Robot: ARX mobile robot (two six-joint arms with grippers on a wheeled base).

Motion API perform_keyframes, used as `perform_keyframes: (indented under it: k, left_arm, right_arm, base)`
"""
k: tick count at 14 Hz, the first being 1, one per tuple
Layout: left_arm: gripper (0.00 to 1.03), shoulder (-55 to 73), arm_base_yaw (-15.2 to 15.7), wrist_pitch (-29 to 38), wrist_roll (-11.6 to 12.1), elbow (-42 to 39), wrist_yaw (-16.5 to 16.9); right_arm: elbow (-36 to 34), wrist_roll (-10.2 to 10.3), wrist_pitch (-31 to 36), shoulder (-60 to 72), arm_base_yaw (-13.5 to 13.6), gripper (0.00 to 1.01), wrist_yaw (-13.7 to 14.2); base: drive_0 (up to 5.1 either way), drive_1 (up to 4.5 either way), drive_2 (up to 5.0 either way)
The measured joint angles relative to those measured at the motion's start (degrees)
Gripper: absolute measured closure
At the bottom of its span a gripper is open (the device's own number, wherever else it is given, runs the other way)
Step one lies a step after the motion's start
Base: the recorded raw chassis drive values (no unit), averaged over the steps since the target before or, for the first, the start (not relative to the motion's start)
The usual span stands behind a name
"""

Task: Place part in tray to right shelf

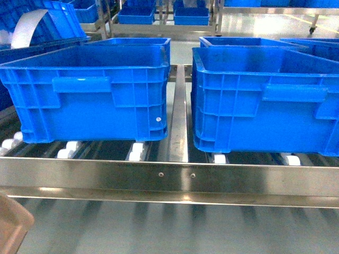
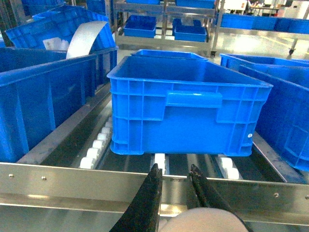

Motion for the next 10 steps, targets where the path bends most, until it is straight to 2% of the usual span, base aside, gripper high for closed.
perform_keyframes:
  k: [3,10]
  left_arm:
    - [0.91,-8.2,0.0,-7.7,0.0,0.0,0.0]
    - [0.91,-12.5,0.0,-11.9,0.0,0.0,0.0]
  right_arm:
    - [0.0,0.0,0.0,0.0,0.0,0.99,0.0]
    - [0.0,0.0,0.0,0.0,0.0,0.99,0.0]
  base:
    - [0.0,0.00,0.0]
    - [0.0,0.00,0.0]
